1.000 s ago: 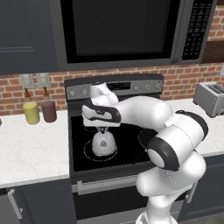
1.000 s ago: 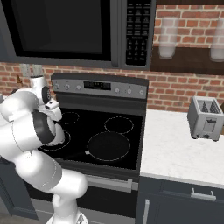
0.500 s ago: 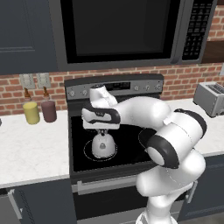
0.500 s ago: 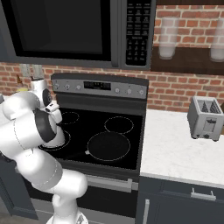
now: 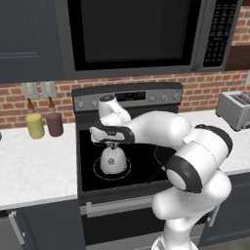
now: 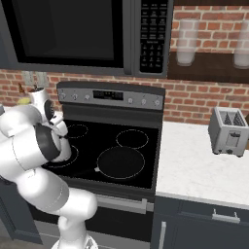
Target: Pick the kettle from the counter and place it on a stove burner. Then turn the burner on.
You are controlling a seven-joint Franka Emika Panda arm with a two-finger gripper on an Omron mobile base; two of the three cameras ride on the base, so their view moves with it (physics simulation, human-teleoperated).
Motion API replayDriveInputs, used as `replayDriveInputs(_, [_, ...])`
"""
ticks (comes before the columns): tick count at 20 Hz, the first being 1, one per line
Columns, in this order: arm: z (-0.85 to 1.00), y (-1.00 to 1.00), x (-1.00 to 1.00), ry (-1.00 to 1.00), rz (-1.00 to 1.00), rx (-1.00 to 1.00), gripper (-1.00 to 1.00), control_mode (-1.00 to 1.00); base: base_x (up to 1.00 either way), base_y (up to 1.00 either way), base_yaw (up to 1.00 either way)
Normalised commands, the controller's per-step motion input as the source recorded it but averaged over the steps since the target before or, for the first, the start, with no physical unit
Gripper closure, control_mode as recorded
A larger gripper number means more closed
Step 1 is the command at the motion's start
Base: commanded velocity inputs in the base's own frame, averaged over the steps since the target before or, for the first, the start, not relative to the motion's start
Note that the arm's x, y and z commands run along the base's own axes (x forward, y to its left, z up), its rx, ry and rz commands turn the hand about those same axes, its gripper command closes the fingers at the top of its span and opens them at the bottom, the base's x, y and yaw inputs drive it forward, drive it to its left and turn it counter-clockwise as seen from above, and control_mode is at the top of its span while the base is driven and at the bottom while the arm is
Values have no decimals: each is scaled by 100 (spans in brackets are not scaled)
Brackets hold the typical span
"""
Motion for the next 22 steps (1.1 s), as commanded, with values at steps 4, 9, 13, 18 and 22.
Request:
replayDriveInputs(4, [0,0,0,-11,0,0,100,-100,0,0,0])
replayDriveInputs(9, [-12,0,1,0,0,0,100,-100,0,0,0])
replayDriveInputs(13, [-19,0,1,0,0,0,100,-100,0,0,0])
replayDriveInputs(18, [-3,0,0,0,0,0,100,-100,0,0,0])
replayDriveInputs(22, [0,0,0,0,0,0,100,-100,0,0,0])
